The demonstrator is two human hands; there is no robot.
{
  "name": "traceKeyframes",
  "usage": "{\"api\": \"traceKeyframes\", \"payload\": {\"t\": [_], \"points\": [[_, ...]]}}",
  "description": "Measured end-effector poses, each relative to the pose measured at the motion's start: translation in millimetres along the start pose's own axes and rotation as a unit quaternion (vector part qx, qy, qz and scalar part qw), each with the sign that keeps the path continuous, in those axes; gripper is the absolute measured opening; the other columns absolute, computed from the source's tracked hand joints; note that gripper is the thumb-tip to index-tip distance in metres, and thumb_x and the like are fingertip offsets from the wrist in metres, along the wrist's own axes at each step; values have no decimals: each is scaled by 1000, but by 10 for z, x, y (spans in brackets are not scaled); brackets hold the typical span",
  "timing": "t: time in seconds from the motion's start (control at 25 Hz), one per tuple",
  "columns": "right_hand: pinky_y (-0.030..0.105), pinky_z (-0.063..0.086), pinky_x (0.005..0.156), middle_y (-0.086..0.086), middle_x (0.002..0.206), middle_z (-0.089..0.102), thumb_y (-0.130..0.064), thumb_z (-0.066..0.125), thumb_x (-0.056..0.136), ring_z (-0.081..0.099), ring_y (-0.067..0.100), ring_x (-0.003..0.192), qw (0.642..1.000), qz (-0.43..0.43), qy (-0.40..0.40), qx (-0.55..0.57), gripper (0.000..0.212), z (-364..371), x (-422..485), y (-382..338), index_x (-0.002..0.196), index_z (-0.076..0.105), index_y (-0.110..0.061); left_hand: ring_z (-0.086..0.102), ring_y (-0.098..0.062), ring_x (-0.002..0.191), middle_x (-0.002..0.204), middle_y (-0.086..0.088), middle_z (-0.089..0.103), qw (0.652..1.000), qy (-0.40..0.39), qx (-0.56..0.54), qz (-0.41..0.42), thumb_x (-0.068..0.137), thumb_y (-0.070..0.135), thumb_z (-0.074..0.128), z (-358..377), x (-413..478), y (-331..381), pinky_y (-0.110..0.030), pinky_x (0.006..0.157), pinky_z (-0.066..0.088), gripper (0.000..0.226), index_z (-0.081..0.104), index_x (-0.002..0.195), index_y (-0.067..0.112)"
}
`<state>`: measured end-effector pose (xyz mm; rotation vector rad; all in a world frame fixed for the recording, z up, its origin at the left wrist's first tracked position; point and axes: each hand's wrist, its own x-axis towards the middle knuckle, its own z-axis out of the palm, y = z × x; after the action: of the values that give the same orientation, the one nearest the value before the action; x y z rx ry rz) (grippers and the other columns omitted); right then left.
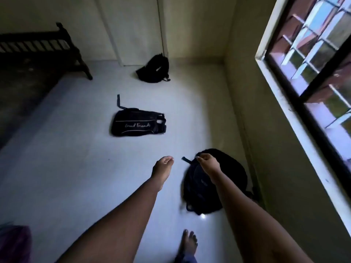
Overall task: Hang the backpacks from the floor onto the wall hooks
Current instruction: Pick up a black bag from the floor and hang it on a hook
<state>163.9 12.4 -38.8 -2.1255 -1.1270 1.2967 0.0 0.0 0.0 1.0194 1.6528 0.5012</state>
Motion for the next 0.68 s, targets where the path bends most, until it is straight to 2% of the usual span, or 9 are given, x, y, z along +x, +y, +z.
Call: {"api": "traceKeyframes", "payload": {"t": [0.12,0.2,0.4,0.56,0.64,0.68], "points": [[37,47,96,16,119,65,-24,53,89,59,33,113,998,31,-14,-45,31,273,719,165,114,63,-8,49,-17,124,135,-3,55,999,-32,35,-15,94,24,47,164,825,-103,-19,87,33,34,55,125,14],[37,46,96,19,118,65,-21,52,89,58,35,113,995,68,-33,-60,29,644,1314,477,110,63,-3,51,-17,122,133,-2,57,996,-46,65,-36,94,23,48,352,1557,-386,-18,86,33,34,55,125,14],[32,39,99,16,127,59,-27,54,88,51,31,119,989,133,-31,-64,38,1849,2827,1599,122,56,-11,53,-18,120,130,-4,60,986,-93,127,-58,92,22,50,945,3578,-1499,-20,88,36,31,59,121,14],[35,32,107,13,142,39,-31,57,87,35,31,131,977,196,-9,-80,60,2696,3763,2449,139,35,-13,53,-21,122,129,-4,60,974,-136,168,-69,91,24,52,1329,4872,-2423,-27,99,38,29,62,117,15],[38,35,104,10,143,38,-30,57,87,32,32,131,970,208,-4,-129,66,2997,4027,2677,143,27,-14,53,-18,121,128,-3,61,969,-156,172,-81,91,25,52,1435,5249,-2749,-24,96,36,28,62,116,17],[38,39,100,9,140,42,-24,51,89,34,32,128,963,204,19,-177,59,3111,4106,2750,143,28,-15,53,-17,120,128,-2,61,969,-163,166,-80,91,26,51,1469,5359,-2862,-22,93,36,28,62,116,18]]}}
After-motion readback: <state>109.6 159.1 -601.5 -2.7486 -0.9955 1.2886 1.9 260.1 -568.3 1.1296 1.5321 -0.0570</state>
